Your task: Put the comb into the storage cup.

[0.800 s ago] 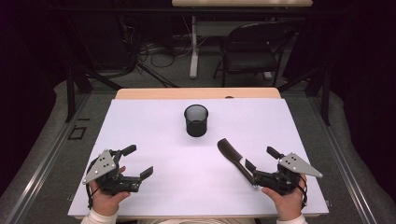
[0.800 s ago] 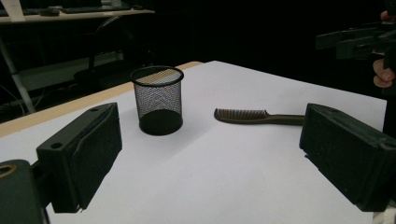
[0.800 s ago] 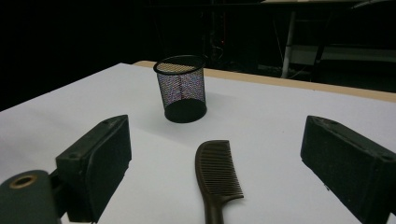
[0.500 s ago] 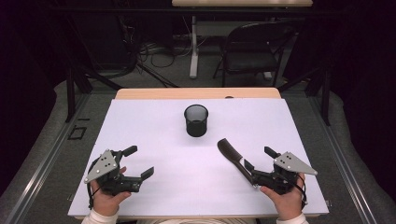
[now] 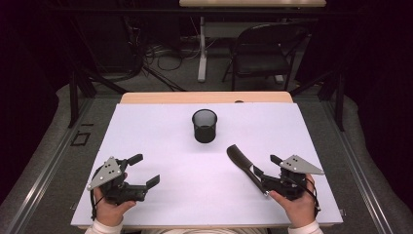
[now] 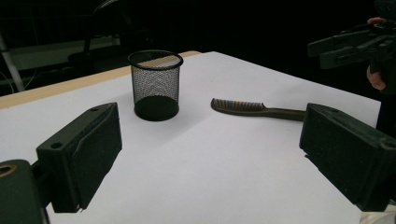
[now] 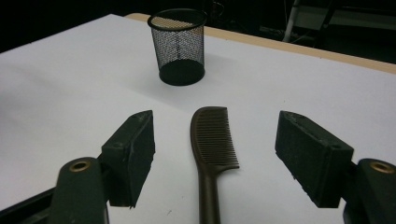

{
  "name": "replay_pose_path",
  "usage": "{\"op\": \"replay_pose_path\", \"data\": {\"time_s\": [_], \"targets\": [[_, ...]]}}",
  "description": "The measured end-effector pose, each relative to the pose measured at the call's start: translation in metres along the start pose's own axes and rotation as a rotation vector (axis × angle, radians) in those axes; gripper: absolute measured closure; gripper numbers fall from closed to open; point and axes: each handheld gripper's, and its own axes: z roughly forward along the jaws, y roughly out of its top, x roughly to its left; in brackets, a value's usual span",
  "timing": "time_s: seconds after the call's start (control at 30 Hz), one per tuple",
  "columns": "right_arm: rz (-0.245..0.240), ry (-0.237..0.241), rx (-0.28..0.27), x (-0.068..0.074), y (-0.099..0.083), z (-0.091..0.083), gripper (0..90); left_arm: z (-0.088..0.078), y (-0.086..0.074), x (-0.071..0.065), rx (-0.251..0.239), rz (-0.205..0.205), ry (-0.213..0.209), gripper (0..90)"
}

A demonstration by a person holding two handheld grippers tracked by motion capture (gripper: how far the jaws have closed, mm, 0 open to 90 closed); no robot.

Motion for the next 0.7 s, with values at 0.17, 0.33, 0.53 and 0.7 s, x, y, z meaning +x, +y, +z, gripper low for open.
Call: {"op": "replay_pose_path", "data": {"time_s": [0.17,0.33,0.53,0.7], "targets": [[-0.007,-0.003,0.0,0.0,-0.003,0.005,30.1,0.001,-0.001,0.0,0.015,-0.001,0.005,5.9],[0.009,0.021,0.0,-0.003,-0.008,0.007,35.2,0.004,-0.005,0.001,0.04,-0.001,0.012,5.9],[0.055,0.058,0.032,-0.007,-0.013,0.01,38.1,0.008,-0.006,0.002,0.035,-0.004,0.0,5.9],[0.038,0.046,0.081,-0.008,-0.014,0.015,35.9,0.013,-0.009,0.003,0.045,-0.014,-0.01,5.9]]}}
